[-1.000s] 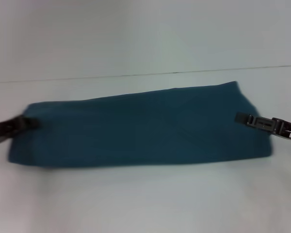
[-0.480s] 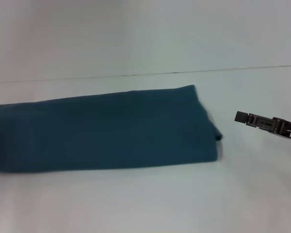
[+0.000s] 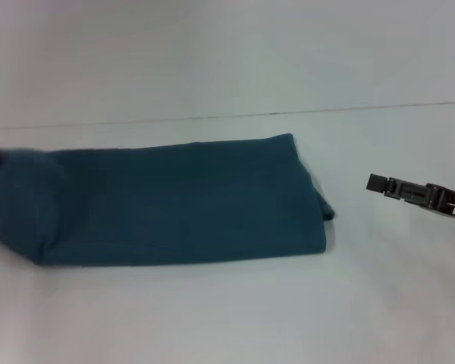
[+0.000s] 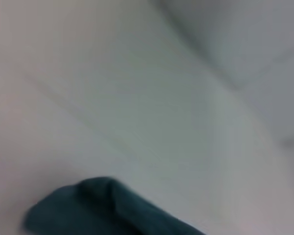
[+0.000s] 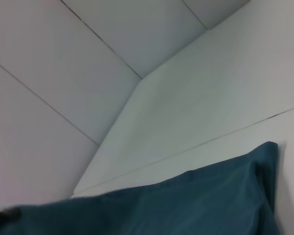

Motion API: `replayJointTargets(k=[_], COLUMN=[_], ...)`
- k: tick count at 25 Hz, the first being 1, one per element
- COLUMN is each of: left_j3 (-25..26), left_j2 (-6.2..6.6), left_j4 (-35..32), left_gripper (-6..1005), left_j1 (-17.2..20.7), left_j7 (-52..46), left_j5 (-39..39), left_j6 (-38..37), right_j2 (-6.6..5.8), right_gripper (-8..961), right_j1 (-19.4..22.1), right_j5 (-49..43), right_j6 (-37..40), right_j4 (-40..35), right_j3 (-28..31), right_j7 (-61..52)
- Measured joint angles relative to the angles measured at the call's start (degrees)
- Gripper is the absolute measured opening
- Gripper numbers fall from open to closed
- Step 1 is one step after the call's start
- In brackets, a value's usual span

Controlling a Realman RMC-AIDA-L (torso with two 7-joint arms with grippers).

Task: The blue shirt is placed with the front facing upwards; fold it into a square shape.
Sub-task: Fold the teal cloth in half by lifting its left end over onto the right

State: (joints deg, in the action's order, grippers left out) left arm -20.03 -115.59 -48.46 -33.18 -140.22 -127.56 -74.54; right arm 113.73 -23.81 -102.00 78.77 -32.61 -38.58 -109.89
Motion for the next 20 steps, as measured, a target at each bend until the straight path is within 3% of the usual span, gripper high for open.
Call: replayJointTargets(k=[3, 7, 13, 17, 18, 20], left_j3=[-0.8, -2.3, -5.8, -8.2, -10.7, -12.1], left_j2=[0.06, -0.51, -3.84, -5.12, -6.25, -6.72], left_j4=[-1.7, -2.0, -0.8, -0.4, 0.2, 0.9], left_gripper=[81, 80, 83, 89, 90, 93], left_j1=[-1.5, -4.5, -8.2, -9.0, -9.4, -9.5], left_j7=[-2.1, -4.1, -3.9, -3.8, -3.8, -3.7], left_j5=[5.1, 6.5, 8.2, 9.7, 11.2, 12.1], left_j6=[-6.4, -8.5, -6.8, -5.4, -3.3, -2.1], right_j2=[0.0, 0.0, 0.0, 0.07, 0.12, 0.16], right_gripper=[836, 836, 836, 836, 836, 836], right_j1=[0.2, 0.2, 0.3, 0.3, 0.3, 0.3], right_j5=[0.0, -0.1, -0.1, -0.2, -0.2, -0.4], right_j6=[0.1, 0.1, 0.1, 0.1, 0.1, 0.0], right_j4=[0.0, 0.0, 0.0, 0.0, 0.0, 0.0], right_j3=[0.0, -0.2, -0.4, -0.4, -0.4, -0.4], right_j7=[0.0, 0.0, -0.1, 0.0, 0.0, 0.0])
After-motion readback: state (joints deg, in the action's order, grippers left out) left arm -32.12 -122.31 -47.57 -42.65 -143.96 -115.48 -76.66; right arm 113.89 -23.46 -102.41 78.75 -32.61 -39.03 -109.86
